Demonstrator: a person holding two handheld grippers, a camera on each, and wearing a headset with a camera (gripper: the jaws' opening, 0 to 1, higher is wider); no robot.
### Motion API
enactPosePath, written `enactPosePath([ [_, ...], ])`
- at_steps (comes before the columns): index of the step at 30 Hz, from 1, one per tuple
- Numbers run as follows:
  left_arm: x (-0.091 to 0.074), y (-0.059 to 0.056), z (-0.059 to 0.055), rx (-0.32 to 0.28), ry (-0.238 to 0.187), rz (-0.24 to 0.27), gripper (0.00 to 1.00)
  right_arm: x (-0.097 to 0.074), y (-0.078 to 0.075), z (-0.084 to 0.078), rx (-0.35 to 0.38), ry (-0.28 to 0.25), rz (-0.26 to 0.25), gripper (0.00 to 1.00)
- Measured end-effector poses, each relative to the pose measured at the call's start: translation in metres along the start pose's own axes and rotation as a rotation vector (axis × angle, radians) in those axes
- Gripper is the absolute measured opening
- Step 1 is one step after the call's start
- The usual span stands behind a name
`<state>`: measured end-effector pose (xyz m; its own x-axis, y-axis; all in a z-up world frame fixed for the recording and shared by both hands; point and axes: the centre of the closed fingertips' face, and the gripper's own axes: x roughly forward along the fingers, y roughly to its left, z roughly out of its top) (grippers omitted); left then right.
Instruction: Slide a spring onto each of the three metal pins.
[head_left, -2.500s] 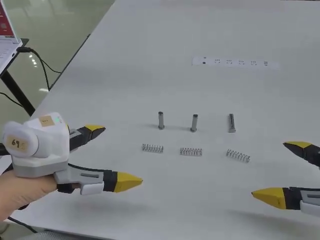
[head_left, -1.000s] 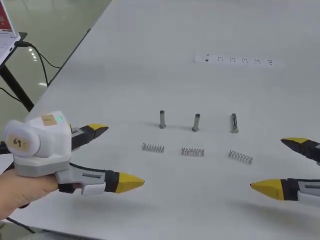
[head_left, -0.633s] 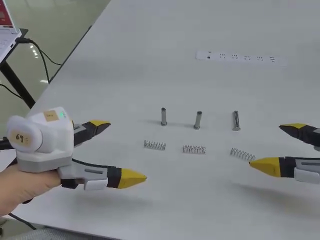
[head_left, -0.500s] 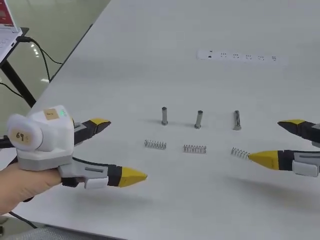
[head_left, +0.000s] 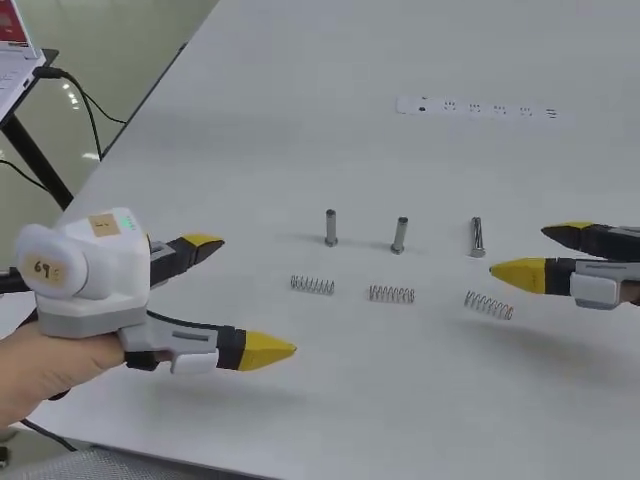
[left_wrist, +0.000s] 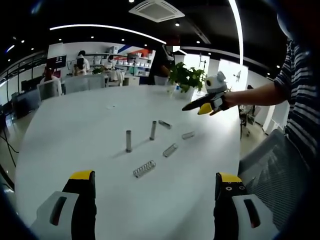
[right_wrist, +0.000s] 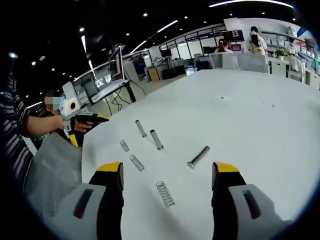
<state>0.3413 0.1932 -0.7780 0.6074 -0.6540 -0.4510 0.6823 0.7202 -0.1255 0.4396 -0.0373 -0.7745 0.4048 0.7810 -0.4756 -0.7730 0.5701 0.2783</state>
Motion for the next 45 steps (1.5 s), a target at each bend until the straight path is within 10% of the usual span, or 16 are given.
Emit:
enactPosePath([
  [45, 0.000, 0.003, -0.003, -0.011, -0.001, -0.006, 0.96, 0.056, -0.058, 0.007, 0.203, 0.273, -0.211, 0.26],
])
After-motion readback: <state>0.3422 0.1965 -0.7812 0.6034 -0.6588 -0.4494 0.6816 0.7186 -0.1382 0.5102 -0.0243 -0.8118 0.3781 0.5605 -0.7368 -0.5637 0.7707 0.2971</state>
